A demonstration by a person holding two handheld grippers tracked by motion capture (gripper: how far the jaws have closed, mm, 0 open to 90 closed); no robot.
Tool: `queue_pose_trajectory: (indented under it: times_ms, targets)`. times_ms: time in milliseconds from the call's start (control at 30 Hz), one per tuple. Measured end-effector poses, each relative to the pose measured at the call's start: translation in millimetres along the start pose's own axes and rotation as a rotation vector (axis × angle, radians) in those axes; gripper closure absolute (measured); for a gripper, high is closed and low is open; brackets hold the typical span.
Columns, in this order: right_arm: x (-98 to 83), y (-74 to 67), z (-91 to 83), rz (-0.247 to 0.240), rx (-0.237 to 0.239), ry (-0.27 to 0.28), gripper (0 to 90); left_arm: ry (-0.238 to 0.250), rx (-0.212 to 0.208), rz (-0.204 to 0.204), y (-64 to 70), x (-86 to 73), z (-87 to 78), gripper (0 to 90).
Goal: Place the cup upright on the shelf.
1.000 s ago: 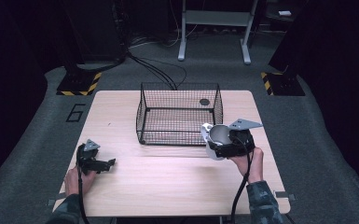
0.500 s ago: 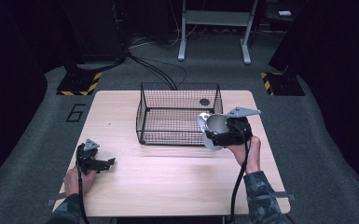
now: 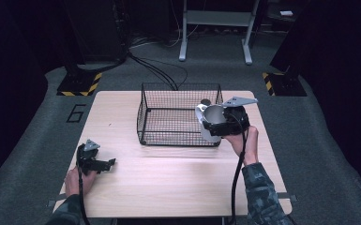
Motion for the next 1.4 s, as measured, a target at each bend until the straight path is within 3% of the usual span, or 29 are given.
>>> queue_pose_trajectory:
  times_ms: [567, 1400]
  targets:
    - [29.9, 0.7, 14.6, -0.02, -0.001, -0.009, 6.2, 0.0, 0.0, 0.004, -0.3, 0.1, 0.0, 0.1]
    - [55.1, 7.1, 70.7, -0.014, 0.016, -0.094, 6.2, -0.004, -0.001, 0.009, -0.6, -0.1, -0.2, 0.1]
Point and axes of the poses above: each handheld gripper's, and its own axes: z roughly forward along the jaws, x roughly out of its top, y roughly to its right, the point moved 9 cm from there along z, roughly forward along the jaws, and after that the axes turned 15 degrees about -y, right-handed, at the moved point
